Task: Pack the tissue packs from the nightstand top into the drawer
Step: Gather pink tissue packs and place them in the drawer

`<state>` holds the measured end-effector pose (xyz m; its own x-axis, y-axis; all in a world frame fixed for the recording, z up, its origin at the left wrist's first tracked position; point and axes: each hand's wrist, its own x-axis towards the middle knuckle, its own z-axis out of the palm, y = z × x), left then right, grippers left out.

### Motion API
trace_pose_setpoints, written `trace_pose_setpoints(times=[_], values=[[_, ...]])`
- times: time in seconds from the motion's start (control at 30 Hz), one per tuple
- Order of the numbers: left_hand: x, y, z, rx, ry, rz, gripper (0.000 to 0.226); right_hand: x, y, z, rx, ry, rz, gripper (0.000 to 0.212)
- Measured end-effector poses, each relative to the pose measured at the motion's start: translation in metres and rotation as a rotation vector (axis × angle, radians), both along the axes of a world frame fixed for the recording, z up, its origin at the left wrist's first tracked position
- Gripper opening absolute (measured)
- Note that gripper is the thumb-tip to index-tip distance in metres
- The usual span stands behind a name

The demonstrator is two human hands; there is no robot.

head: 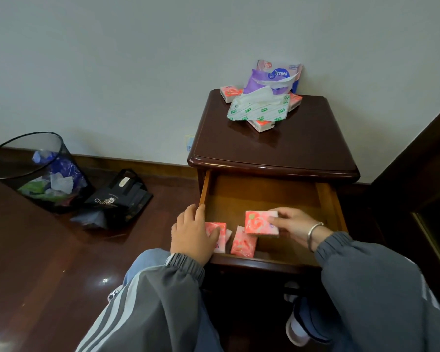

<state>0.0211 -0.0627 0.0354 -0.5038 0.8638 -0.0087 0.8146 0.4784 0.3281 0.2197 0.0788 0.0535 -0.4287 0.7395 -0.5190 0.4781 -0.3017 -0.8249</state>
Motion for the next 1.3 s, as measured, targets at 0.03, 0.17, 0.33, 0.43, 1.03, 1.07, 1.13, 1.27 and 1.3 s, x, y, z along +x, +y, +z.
trace_pose_setpoints(times=[0.03, 0.17, 0.33, 0.43, 1.03, 1.07, 1.13, 1.27, 1.3], values=[[0.000, 0.002, 0.001, 0.017, 0.064, -0.058, 0.062, 0.009, 0.004, 0.003, 0.044, -0.016, 0.012, 0.029], [-0.001, 0.025, 0.007, -0.113, 0.144, -0.411, 0.043, 0.036, 0.016, 0.011, 0.163, -0.139, 0.146, 0.035], [-0.006, 0.054, 0.021, -0.513, 0.167, -0.540, 0.031, 0.038, 0.014, 0.014, 0.216, -0.182, 0.089, 0.033], [-0.013, 0.062, 0.025, -0.604, 0.211, -0.563, 0.037, 0.032, 0.013, 0.012, 0.297, -0.160, 0.096, 0.021], [-0.026, 0.055, 0.015, -0.394, 0.357, -0.808, 0.034, -0.029, -0.021, -0.039, 0.163, -0.105, 0.452, 0.057], [-0.022, 0.053, 0.014, -0.412, 0.319, -0.825, 0.031, -0.030, -0.022, -0.039, 0.167, -0.110, 0.466, 0.058], [-0.013, 0.051, 0.013, -0.483, 0.216, -0.820, 0.035, -0.033, -0.025, -0.038, 0.195, -0.150, 0.515, 0.061], [-0.011, 0.052, 0.016, -0.502, -0.050, -0.668, 0.025, -0.035, -0.028, -0.037, 0.176, -0.187, 0.519, 0.069], [-0.014, 0.052, 0.017, -0.488, -0.097, -0.634, 0.020, -0.034, -0.028, -0.037, 0.142, -0.172, 0.502, 0.071]])
